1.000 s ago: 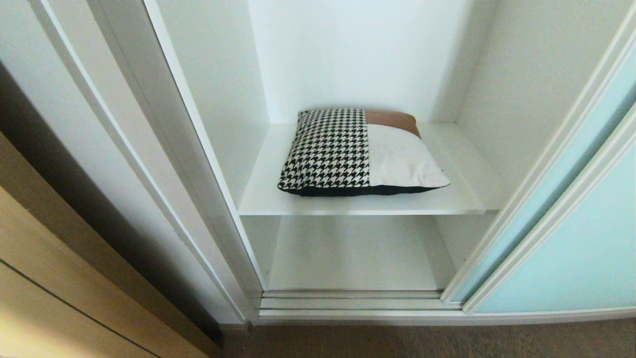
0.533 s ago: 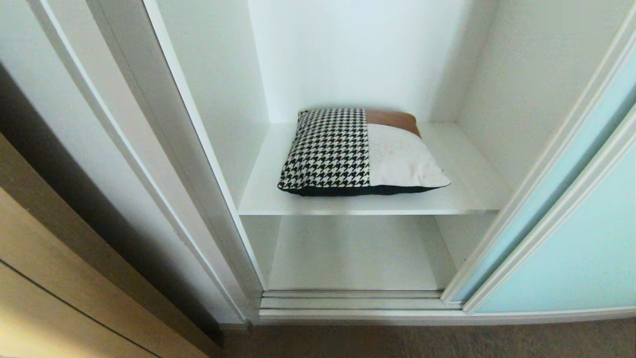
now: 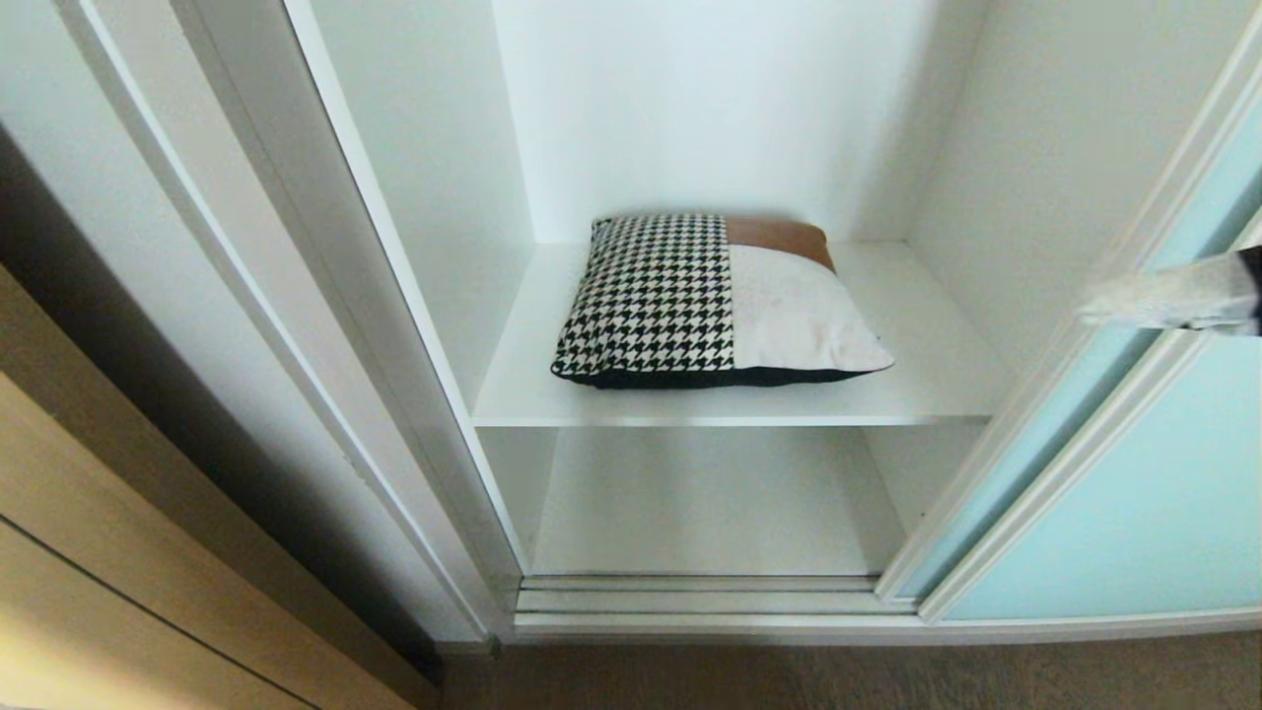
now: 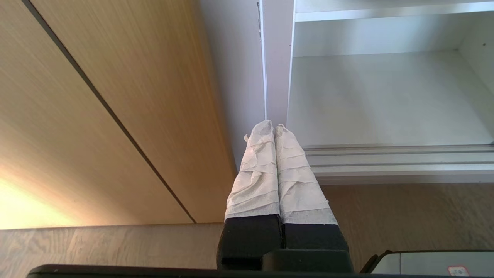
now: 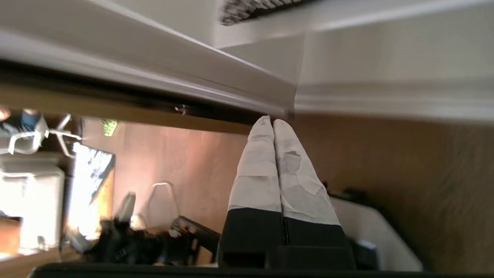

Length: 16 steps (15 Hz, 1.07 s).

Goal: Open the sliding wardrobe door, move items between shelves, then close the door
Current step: Place the pillow on the lower shelf

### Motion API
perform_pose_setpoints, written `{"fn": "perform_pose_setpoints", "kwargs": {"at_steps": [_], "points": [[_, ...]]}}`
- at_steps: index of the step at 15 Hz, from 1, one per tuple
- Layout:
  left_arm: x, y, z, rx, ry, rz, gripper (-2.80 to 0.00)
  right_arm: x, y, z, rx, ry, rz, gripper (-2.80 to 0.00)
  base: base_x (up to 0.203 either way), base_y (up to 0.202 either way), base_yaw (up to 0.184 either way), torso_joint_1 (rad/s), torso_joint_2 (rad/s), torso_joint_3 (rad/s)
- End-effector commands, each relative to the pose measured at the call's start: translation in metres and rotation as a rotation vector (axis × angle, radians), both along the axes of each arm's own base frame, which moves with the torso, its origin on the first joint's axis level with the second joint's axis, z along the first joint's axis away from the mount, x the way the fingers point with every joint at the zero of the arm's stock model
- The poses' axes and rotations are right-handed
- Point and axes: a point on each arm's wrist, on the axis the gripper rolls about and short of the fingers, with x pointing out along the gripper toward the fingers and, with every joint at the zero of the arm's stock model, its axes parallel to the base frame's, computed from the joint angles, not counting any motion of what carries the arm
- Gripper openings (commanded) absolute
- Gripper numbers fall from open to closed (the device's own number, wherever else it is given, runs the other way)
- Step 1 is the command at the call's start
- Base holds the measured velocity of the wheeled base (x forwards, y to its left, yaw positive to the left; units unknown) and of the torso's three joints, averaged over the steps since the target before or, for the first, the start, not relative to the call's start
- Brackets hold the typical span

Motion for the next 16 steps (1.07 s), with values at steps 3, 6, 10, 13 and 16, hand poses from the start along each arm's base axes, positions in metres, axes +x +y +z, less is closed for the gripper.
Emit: {"fn": "perform_pose_setpoints", "kwargs": {"at_steps": [3,6,10,13,16], "points": [[0.0,0.0,0.0,0.001,0.003,0.0,-2.8,0.096,0.017,-0.054,-0.015,0.208,-0.029,-2.8,0.0,0.0,0.0,0.0,0.0,0.0],[0.0,0.0,-0.001,0.001,0.004,0.0,-2.8,0.145,0.019,-0.079,-0.039,0.263,-0.094,-2.8,0.0,0.0,0.0,0.0,0.0,0.0],[0.0,0.0,0.0,0.0,0.004,0.0,-2.8,0.18,0.004,-0.089,-0.044,0.257,-0.169,-2.8,0.0,0.0,0.0,0.0,0.0,0.0],[0.0,0.0,-0.001,0.001,0.004,0.0,-2.8,0.197,-0.011,-0.097,-0.038,0.225,-0.212,0.0,0.0,0.0,0.0,0.0,0.0,0.0],[0.0,0.0,-0.001,0.001,0.004,0.0,-2.8,0.212,-0.023,-0.113,-0.039,0.258,-0.237,0.0,0.0,0.0,0.0,0.0,0.0,0.0]]}}
